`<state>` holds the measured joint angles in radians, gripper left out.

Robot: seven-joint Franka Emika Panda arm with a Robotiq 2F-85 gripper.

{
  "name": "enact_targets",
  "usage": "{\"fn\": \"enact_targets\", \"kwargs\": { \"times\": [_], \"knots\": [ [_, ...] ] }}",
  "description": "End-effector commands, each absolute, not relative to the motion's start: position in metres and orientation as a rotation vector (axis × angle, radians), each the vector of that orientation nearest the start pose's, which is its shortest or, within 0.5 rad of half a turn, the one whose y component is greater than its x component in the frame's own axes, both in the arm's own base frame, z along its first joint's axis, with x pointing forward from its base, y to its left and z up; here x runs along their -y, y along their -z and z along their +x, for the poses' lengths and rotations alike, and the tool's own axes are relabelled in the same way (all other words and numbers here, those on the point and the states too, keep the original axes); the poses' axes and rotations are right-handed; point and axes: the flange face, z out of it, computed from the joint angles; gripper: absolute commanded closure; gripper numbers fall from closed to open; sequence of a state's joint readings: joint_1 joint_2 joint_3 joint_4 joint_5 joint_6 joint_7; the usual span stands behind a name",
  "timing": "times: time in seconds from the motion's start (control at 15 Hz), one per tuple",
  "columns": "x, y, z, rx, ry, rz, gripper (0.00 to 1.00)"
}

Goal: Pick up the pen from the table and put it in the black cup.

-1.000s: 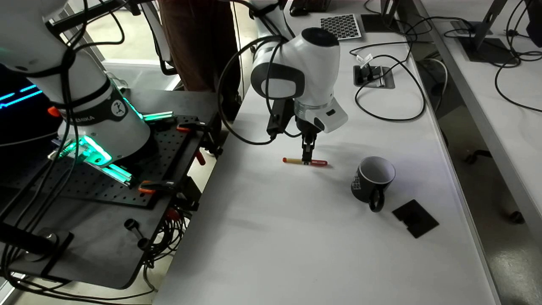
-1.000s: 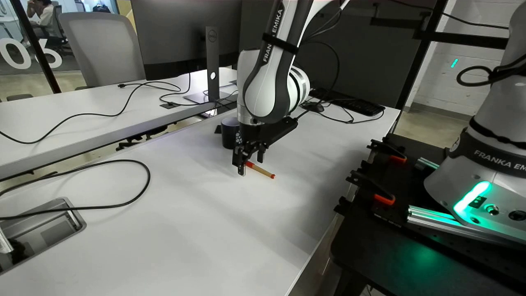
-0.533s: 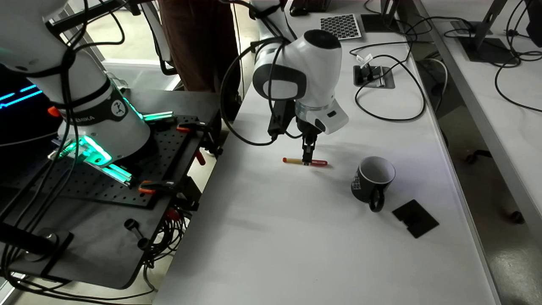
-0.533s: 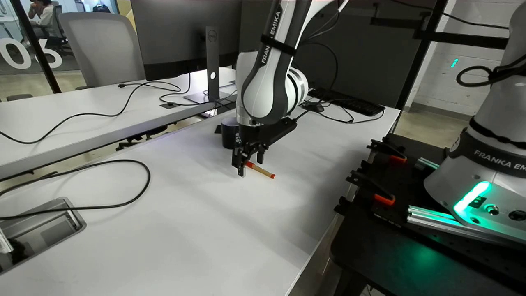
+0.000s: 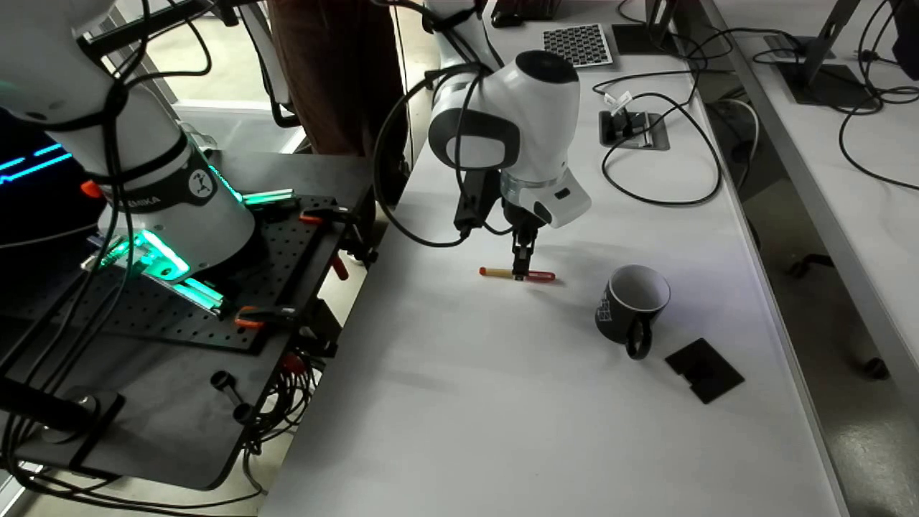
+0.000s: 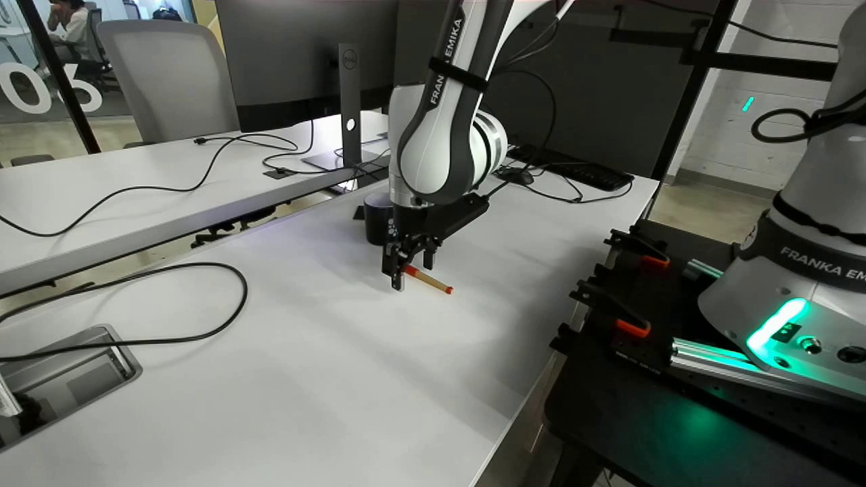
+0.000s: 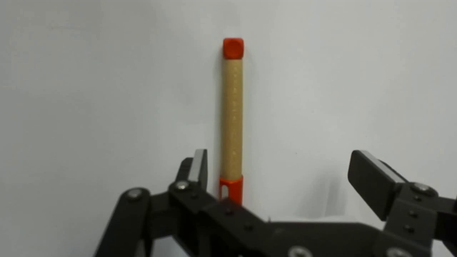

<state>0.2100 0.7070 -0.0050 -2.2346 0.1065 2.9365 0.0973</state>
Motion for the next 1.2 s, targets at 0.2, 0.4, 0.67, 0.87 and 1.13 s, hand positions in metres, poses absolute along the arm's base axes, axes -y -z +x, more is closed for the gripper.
{"fn": "enact_targets", "kwargs": {
  "times": [0.2,0.4,0.67,0.87,1.13],
  "knots": [
    [-0.089,-0.046,0.505,-0.029,-0.038,-3.134,0.0],
    [-0.086,-0.042,0.504,-0.042,-0.052,-3.137,0.0],
    [-0.081,-0.036,0.501,-0.058,-0.068,-3.136,0.0],
    [-0.078,-0.033,0.5,-0.066,-0.074,-3.138,0.28],
    [-0.076,-0.036,0.502,-0.078,-0.063,-3.14,0.47]
  ]
}}
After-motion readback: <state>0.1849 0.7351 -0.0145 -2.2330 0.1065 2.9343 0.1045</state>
